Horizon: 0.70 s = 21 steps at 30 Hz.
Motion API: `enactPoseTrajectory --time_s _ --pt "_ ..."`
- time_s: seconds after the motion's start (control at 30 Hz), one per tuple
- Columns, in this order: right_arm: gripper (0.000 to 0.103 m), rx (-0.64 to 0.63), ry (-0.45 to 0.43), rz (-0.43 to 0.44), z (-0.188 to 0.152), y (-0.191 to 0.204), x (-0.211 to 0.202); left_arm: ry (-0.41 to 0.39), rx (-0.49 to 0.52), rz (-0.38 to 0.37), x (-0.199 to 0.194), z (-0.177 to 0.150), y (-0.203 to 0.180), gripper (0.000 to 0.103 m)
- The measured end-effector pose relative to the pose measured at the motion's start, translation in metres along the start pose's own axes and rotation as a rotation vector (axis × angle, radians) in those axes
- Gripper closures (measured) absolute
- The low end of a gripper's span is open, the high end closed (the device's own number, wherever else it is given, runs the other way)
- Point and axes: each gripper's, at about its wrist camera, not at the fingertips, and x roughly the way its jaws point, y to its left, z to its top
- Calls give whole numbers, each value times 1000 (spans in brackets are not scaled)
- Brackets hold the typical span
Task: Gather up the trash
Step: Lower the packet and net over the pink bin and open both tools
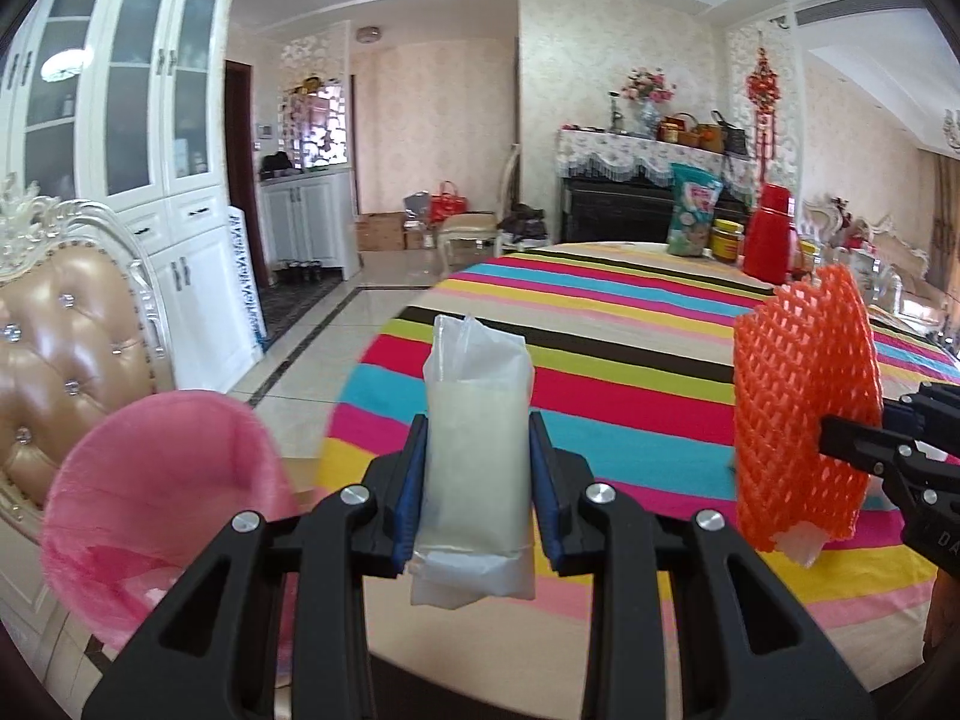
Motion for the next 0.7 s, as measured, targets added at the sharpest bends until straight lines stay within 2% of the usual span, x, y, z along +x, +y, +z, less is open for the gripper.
enactPoseTrajectory --time_s 0.27,0.57,0.7 --pt "81 -5 0 135 34 46 46 -3 -46 135 -12 -8 73 72" --pt "81 -27 5 288 68 115 93 -4 -149 273 -27 -10 178 72" --pt "81 -37 10 329 79 138 110 3 -185 302 -30 -16 211 71"
